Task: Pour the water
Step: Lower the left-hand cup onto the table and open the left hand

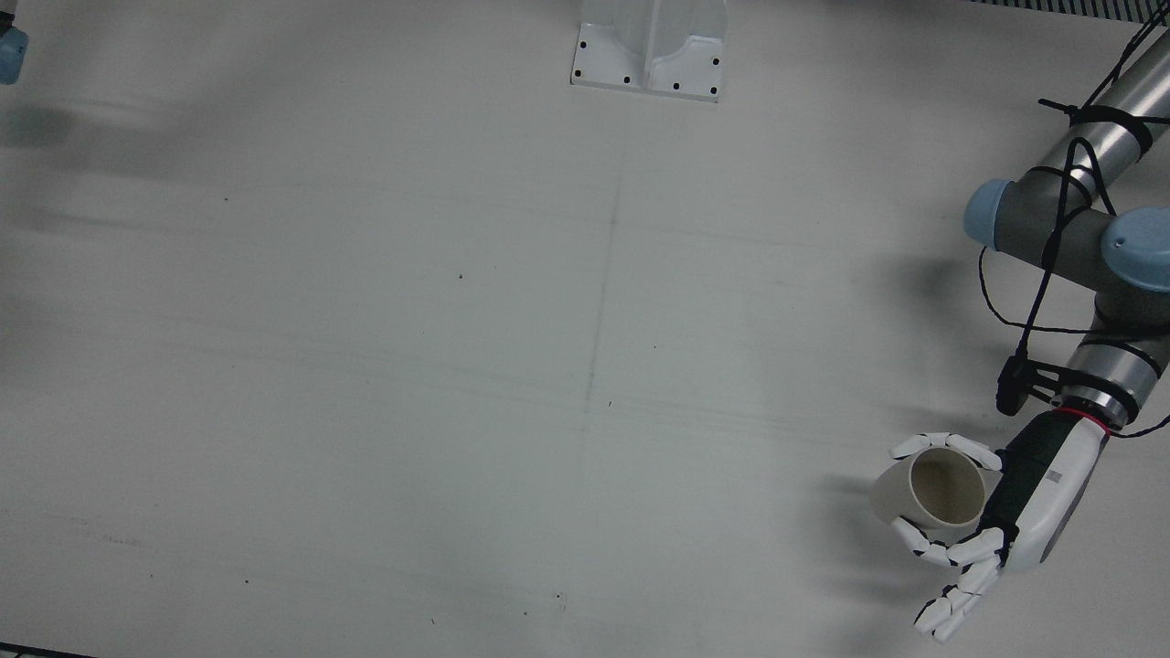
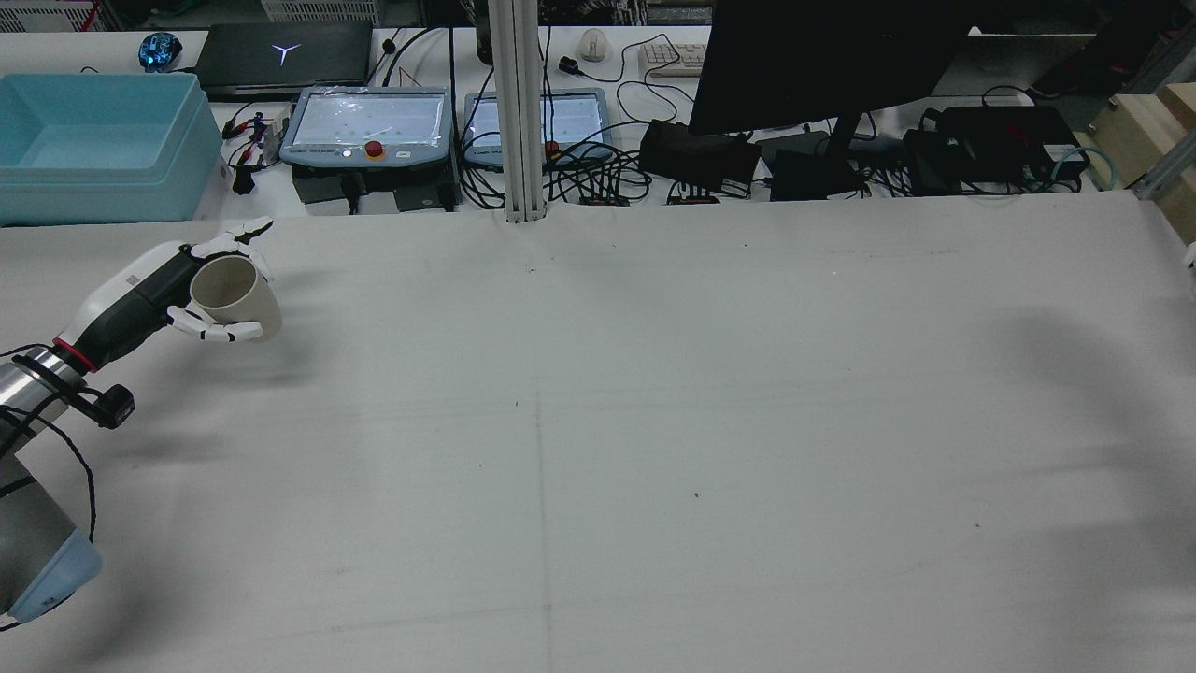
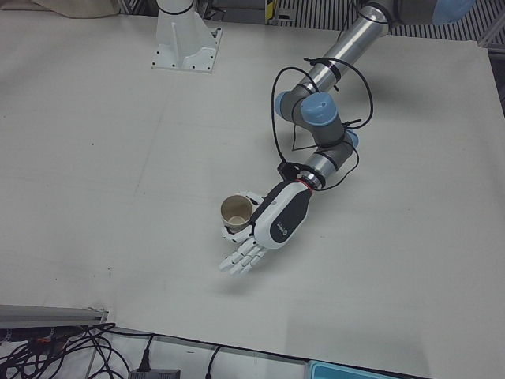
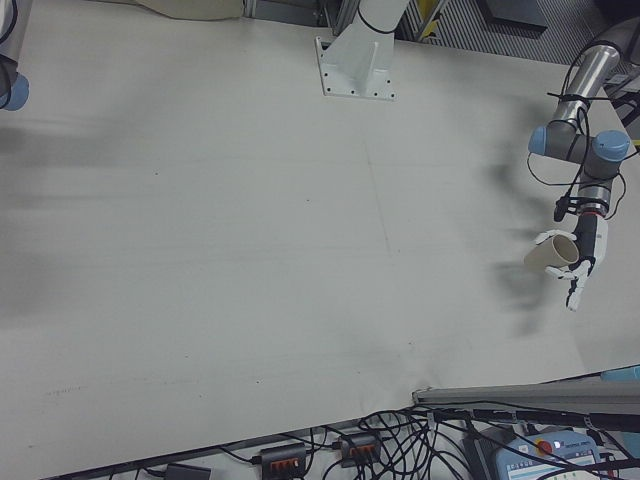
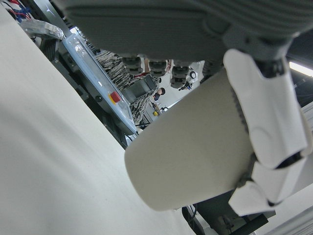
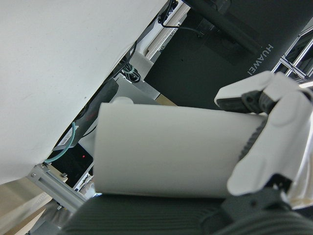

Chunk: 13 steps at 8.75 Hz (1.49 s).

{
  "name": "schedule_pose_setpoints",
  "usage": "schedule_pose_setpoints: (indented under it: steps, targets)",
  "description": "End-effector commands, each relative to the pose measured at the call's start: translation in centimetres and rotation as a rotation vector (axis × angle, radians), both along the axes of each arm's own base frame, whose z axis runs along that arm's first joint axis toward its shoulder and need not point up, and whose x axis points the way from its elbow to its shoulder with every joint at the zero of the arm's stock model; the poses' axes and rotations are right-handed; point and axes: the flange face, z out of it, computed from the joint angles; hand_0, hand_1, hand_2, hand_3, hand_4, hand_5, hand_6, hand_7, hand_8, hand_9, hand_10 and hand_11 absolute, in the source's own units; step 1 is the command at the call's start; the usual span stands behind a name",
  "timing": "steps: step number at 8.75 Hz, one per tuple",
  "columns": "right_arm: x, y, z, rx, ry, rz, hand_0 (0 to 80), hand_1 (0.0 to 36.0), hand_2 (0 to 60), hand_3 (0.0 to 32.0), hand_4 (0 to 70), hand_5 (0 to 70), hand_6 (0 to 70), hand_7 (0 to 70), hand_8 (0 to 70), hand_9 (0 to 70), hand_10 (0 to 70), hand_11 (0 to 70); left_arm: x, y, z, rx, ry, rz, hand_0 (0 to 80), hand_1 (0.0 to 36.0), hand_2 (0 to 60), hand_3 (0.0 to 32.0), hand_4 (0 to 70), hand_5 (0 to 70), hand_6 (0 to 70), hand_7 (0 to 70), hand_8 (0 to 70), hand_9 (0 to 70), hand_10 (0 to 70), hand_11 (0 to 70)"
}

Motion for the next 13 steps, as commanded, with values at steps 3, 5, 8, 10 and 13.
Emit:
schedule_pose_setpoints:
  steps: [3,5,8,10,13]
  targets:
    - [-2.7,-2.0,-0.8,0.034,-0.014,0.001,38.6,15.1,59.8,0.0,2.2,70.0,27.3,55.6,39.7,58.2,43.9,62.4,-2.8,2.4,10.2,-0.04,-0.094,-0.025,46.3,28.3,60.0,0.0,35.0,39.9,7.9,8.5,4.4,7.5,3.6,6.9]
    - [-3.0,-2.3,-1.2,0.042,-0.016,0.004,39.8,15.4,58.1,0.0,2.4,70.0,27.0,55.5,39.0,57.3,42.9,61.0,-2.9,2.8,12.4,-0.066,-0.12,-0.022,46.6,27.4,60.0,0.0,35.0,39.5,7.9,8.5,4.6,7.6,3.7,7.0]
    - [-3.0,-2.4,-1.4,0.045,-0.019,0.003,40.8,15.7,56.8,0.0,2.3,70.0,27.0,55.5,38.5,56.7,42.2,60.0,-2.9,2.8,12.8,-0.048,-0.144,-0.032,46.4,26.8,60.0,0.0,35.3,39.9,8.2,8.8,4.9,8.0,3.8,7.1]
    - [-3.0,-2.4,-1.4,0.045,-0.021,0.005,41.6,15.9,55.4,0.0,2.4,70.0,26.9,55.5,38.0,56.1,41.7,59.3,-2.9,2.8,12.8,-0.049,-0.144,-0.03,46.8,26.3,60.0,0.0,35.4,39.9,8.3,8.9,4.9,8.0,3.8,7.0]
    - [-2.9,-2.3,-1.3,0.043,-0.022,0.006,42.5,16.2,54.1,0.0,2.3,70.0,26.4,55.1,37.3,55.4,40.8,58.1,-2.9,2.8,12.6,-0.049,-0.138,-0.028,50.3,16.0,22.0,0.0,32.8,25.8,8.0,9.0,4.6,7.4,3.0,5.8]
